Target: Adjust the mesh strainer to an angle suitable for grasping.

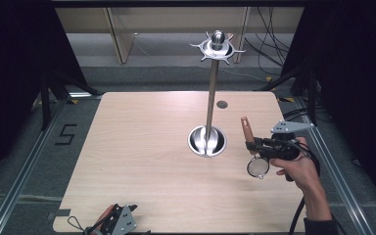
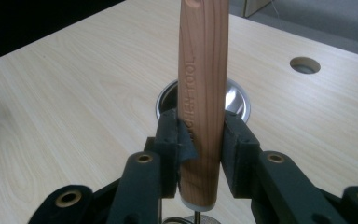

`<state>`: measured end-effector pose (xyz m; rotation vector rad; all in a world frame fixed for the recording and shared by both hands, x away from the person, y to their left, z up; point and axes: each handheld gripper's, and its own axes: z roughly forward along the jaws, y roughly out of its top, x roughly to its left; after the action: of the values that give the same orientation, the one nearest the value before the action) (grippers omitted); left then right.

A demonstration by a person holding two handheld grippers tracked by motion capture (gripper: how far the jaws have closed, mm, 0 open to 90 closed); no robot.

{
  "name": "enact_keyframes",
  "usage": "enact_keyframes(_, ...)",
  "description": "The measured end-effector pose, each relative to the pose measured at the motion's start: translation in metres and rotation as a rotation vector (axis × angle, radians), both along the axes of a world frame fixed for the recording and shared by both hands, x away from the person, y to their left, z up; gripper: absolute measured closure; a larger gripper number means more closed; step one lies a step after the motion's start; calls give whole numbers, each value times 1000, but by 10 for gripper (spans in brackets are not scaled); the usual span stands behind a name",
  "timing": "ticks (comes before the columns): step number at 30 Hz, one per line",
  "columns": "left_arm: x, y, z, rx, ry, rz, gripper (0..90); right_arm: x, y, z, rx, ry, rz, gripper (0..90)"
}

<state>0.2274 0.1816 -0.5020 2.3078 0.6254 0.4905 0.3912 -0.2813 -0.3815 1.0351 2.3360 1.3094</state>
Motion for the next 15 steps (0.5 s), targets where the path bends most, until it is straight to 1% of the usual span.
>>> enact_keyframes(1,0,-1,0,-3,-3,5,156,-1,2,1,7,-2,-10,712)
enact_keyframes(2,0,0,0,-5,5,-8,156,0,2,1,10,-37,-7,712)
enact_keyframes(3,0,0,0,-12,10,-3,156,-2,4,2,21,-25,-11,712)
enact_keyframes(4,1,0,0,6,7,-3,156,-1,4,3,13,-27,-2,712)
enact_keyframes(5,1,0,-1,-17,6,2,156,-1,4,4,10,-38,7,712)
enact_keyframes(6,1,0,-1,-19,3,3,156,-2,5,4,18,-33,9,712)
enact_keyframes(7,1,0,0,-21,-1,3,156,-1,6,4,27,-52,14,712)
enact_keyframes(8,1,1,0,-28,9,3,156,-3,7,5,43,-26,7,712)
enact_keyframes(9,1,1,0,-28,8,6,156,-3,8,5,44,-29,18,712)
enact_keyframes(10,1,1,0,-20,5,8,156,-3,8,6,36,-33,19,712)
enact_keyframes(11,1,1,0,-24,6,7,156,-3,10,5,54,-40,14,712)
enact_keyframes(12,1,2,1,6,4,2,156,-2,10,5,56,-47,18,712)
enact_keyframes(13,0,2,2,7,-5,6,156,-2,11,5,55,-49,29,712)
enact_keyframes(14,0,1,1,-4,-10,8,156,-2,10,7,39,-40,45,712)
enact_keyframes(15,0,1,0,-4,-8,11,156,-1,10,7,39,-57,54,712)
